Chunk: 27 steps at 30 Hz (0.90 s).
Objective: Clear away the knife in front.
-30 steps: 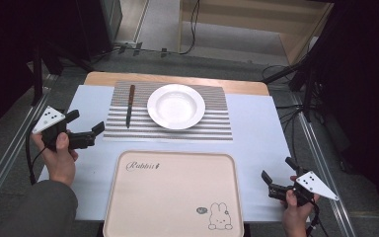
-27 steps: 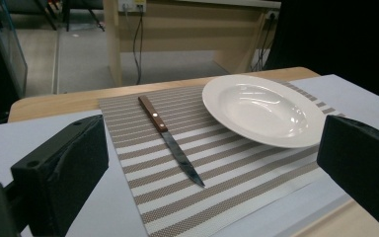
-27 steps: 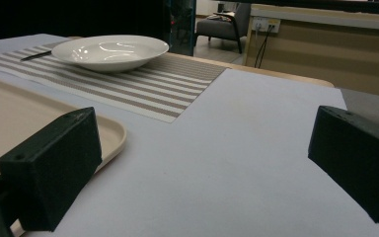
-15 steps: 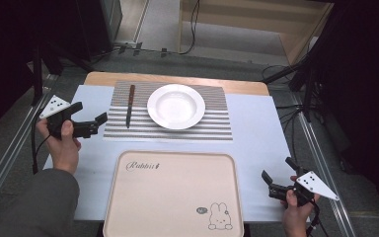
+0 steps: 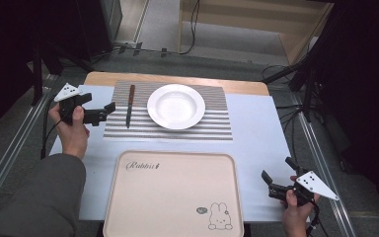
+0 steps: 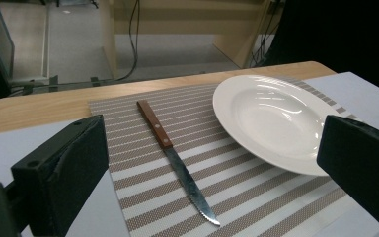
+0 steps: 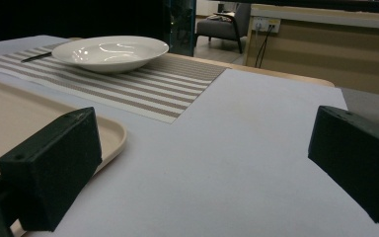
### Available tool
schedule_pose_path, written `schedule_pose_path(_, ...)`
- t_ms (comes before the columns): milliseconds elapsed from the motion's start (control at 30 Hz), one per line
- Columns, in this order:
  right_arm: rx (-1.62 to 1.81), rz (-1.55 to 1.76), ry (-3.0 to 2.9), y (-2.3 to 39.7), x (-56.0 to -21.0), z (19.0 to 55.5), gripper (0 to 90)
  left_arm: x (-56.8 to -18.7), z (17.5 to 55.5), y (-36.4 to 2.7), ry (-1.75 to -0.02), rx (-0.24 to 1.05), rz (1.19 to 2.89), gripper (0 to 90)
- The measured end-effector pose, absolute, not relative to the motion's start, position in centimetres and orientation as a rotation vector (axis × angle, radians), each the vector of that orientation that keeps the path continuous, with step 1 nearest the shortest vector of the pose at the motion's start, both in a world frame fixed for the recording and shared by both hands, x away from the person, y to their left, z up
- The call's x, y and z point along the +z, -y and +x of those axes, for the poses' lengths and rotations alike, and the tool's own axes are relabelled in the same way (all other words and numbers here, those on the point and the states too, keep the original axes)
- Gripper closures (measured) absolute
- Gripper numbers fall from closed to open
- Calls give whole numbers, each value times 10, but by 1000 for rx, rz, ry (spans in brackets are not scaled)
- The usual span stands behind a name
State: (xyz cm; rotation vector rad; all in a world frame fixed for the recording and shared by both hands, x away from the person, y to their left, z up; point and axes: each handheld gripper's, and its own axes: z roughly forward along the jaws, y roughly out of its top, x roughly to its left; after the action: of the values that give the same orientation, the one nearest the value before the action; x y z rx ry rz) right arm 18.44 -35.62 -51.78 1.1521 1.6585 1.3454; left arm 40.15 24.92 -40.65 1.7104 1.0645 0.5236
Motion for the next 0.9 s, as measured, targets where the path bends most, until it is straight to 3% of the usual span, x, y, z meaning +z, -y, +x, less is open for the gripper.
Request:
schedule_pose_path(300, 1345, 1146, -1662, 356, -518, 185, 0, -404, 419, -241, -1082, 493, 1747, 4)
schedule_pose_path(767, 1338, 1142, -1666, 355, -518, 185, 0, -412, 460, -220, -1245, 448, 1814, 59)
schedule_pose_path(900, 1338, 1140, -1666, 355, -518, 185, 0, -414, 468, -214, -1281, 437, 1828, 124)
